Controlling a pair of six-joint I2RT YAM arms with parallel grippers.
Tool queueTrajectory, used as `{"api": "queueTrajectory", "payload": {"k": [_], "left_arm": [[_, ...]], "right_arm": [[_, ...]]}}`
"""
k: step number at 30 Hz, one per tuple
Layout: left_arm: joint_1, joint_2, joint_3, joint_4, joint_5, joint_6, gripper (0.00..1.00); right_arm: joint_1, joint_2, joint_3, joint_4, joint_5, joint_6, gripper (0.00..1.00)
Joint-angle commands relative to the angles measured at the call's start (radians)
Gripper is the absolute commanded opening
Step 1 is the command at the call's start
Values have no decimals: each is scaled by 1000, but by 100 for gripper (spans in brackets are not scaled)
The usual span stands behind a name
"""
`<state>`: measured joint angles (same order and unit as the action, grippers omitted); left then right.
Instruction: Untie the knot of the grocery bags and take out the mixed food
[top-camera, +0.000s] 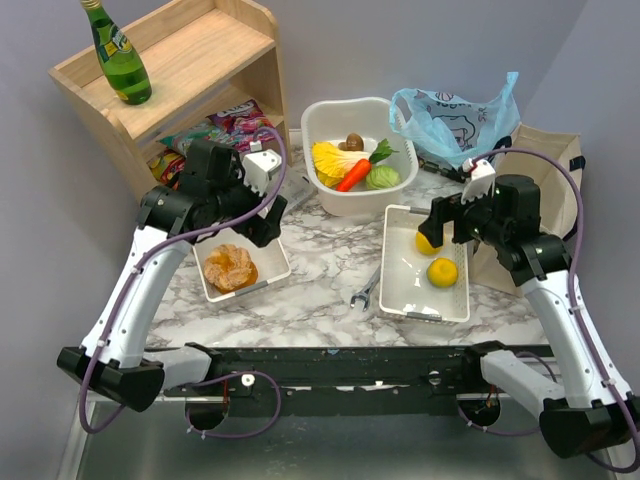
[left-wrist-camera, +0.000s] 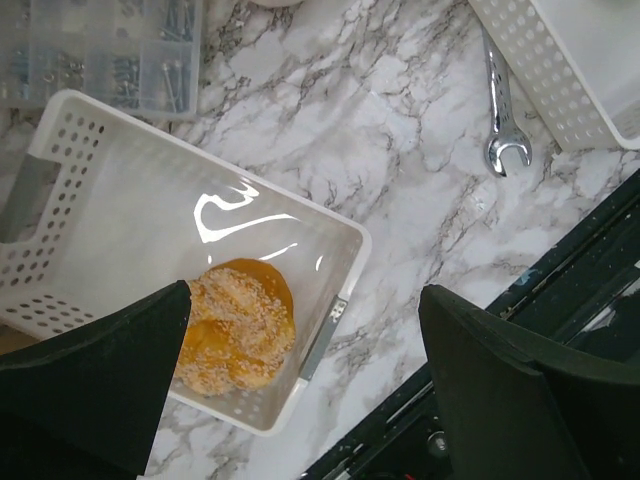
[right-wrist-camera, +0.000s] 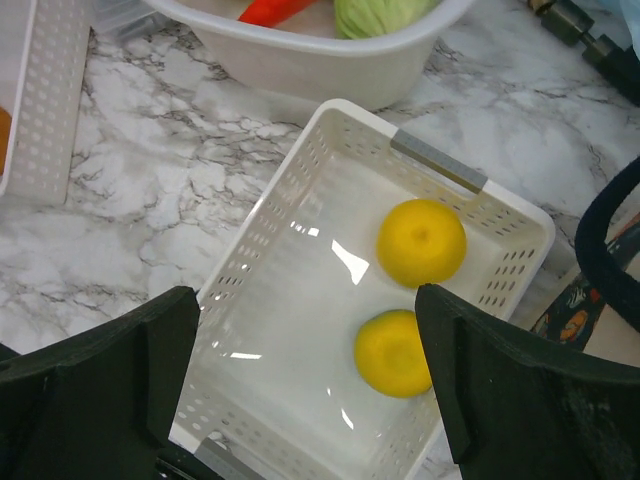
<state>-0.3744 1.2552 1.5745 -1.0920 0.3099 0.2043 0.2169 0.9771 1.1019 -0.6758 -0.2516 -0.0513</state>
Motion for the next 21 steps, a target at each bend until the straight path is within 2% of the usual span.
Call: {"api": "queueTrajectory", "payload": {"k": [1, 12, 21], "left_arm": [[27, -92, -95, 42, 11, -54, 99], [180, -217, -223, 75, 59, -121, 99], [223, -239, -230, 66, 80, -133, 99]], "right_arm": [[-47, -61, -49, -8, -85, 14, 99], [-115, -87, -85, -10, -200, 13, 100], [-117, -91, -91, -1, -227, 17, 100]]}}
